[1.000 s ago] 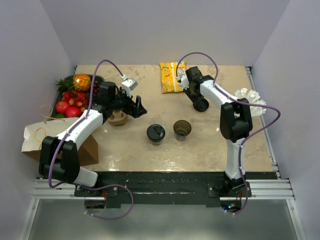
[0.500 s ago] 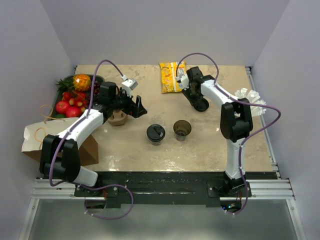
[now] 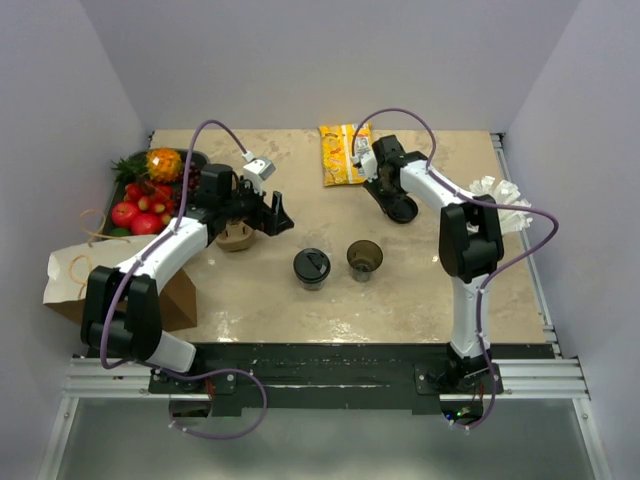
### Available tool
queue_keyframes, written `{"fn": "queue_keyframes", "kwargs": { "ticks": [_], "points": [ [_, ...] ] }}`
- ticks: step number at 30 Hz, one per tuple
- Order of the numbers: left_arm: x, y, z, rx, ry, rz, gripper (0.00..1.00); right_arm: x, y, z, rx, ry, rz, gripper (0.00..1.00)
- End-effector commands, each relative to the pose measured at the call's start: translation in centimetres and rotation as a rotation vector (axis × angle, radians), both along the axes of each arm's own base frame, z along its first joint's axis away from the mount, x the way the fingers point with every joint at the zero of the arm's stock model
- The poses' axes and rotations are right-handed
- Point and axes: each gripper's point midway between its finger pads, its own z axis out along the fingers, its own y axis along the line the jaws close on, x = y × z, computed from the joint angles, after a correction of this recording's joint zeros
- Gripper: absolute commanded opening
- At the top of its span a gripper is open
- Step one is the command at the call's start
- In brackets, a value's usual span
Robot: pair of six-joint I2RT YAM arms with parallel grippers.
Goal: Pack the takeout coffee
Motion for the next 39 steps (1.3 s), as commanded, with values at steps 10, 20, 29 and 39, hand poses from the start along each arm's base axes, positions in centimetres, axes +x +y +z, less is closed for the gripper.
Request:
{"fn": "queue_keyframes", "kwargs": {
  "ticks": [10,20,29,39],
  "points": [
    [1.0,-0.2,1.0,-0.026,-0.03,-0.001,0.96,0.8,0.2,0.2,0.002,-0.01,-0.01,0.19],
    [0.9,-0.3,0.8,-0.032,-0.021,-0.001,0.96,0.8,0.0,1.0,-0.003,-0.022,-0.014,0.12],
    [0.9,-0.3,0.8,-0.042,-0.022,0.002,0.96,0.8,0.3,3.0,0.038,-0.056,-0.035,0.03],
    [1.2,-0.5,0.7,-0.051,-0.01,0.0,0.96,1.0,5.5,3.0,0.245,-0.026,-0.185,0.0]
  ]
}}
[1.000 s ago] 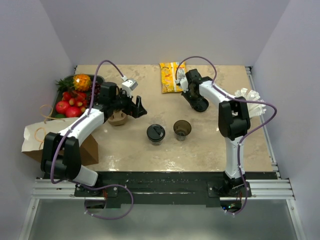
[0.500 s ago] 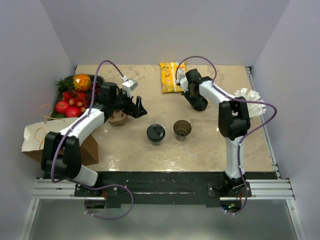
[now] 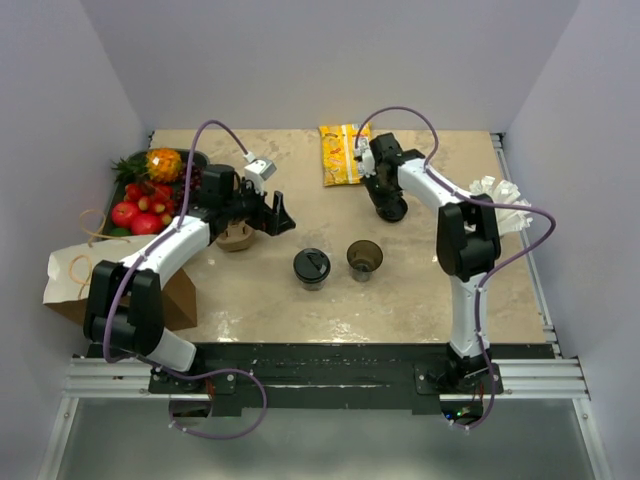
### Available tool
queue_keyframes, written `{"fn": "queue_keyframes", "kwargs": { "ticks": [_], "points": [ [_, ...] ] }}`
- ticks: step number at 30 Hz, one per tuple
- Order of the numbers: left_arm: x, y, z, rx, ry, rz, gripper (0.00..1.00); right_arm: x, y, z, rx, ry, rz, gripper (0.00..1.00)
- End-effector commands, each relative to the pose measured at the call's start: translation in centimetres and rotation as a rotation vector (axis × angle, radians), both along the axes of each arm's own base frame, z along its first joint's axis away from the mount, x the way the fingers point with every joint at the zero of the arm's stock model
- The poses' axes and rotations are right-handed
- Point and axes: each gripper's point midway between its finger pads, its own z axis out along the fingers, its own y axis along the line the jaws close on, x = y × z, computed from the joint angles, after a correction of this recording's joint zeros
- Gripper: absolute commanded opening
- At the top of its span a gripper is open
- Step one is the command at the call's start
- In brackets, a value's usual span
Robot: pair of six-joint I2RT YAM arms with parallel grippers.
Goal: Pack the takeout coffee
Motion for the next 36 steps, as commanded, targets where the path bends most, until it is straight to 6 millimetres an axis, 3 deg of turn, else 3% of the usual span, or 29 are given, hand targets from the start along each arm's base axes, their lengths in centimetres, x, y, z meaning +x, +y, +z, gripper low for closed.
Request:
{"fn": "queue_keyframes", "kwargs": {
  "ticks": [1,4,5,8,9,11,15,18,20,24,26,27,28,31,34,36],
  "points": [
    [1.0,-0.2,1.4,-0.033,-0.039,-0.002,0.96,1.3,4.6,3.8,0.143,-0.075,-0.069,0.0],
    [1.1,-0.1,1.5,-0.026,-0.044,0.0,0.96,1.9,6.5,4.9,0.188,-0.101,-0.071,0.04],
    [1.1,-0.1,1.5,-0.024,-0.045,0.002,0.96,2.2,7.3,5.5,0.211,-0.109,-0.052,0.29],
    [1.1,0.0,1.7,-0.022,-0.048,0.0,0.96,2.1,8.6,6.3,0.252,-0.107,0.062,0.5],
    [1.1,0.0,1.7,-0.018,-0.051,-0.001,0.96,2.3,8.5,6.7,0.24,-0.124,0.106,0.51],
    [1.0,0.1,1.7,-0.013,-0.051,0.001,0.96,1.9,8.8,7.5,0.27,-0.115,0.186,0.48],
    [0.8,0.1,1.6,-0.008,-0.049,-0.002,0.96,1.9,7.2,8.2,0.21,-0.136,0.442,0.44],
    [0.8,0.1,1.5,-0.011,-0.046,-0.003,0.96,0.2,6.5,8.1,0.153,-0.125,0.689,0.47],
    [0.8,0.1,1.3,-0.009,-0.043,-0.002,0.96,-1.6,5.7,7.7,0.122,-0.106,0.818,0.48],
    [0.7,0.1,1.2,-0.007,-0.042,-0.008,0.96,-3.2,4.7,6.0,0.047,-0.117,1.082,0.46],
    [0.7,0.1,1.2,-0.003,-0.04,-0.007,0.96,-2.8,4.8,5.6,0.042,-0.112,1.084,0.44],
    [0.7,0.1,1.1,-0.001,-0.042,-0.009,0.96,-2.6,5.0,4.4,0.062,-0.075,1.052,0.42],
    [0.6,0.2,1.1,0.0,-0.04,-0.01,0.96,-2.4,5.7,5.3,0.094,-0.074,1.046,0.4],
    [0.6,0.2,0.9,0.006,-0.038,-0.008,0.96,-2.0,7.1,4.5,0.186,-0.016,0.937,0.37],
    [0.5,0.4,0.7,0.013,-0.038,-0.005,0.96,-0.7,9.1,5.6,0.278,-0.053,0.809,0.36],
    [0.5,0.4,0.5,0.014,-0.033,-0.007,0.96,0.0,9.7,5.2,0.29,-0.049,0.676,0.36]
  ]
}}
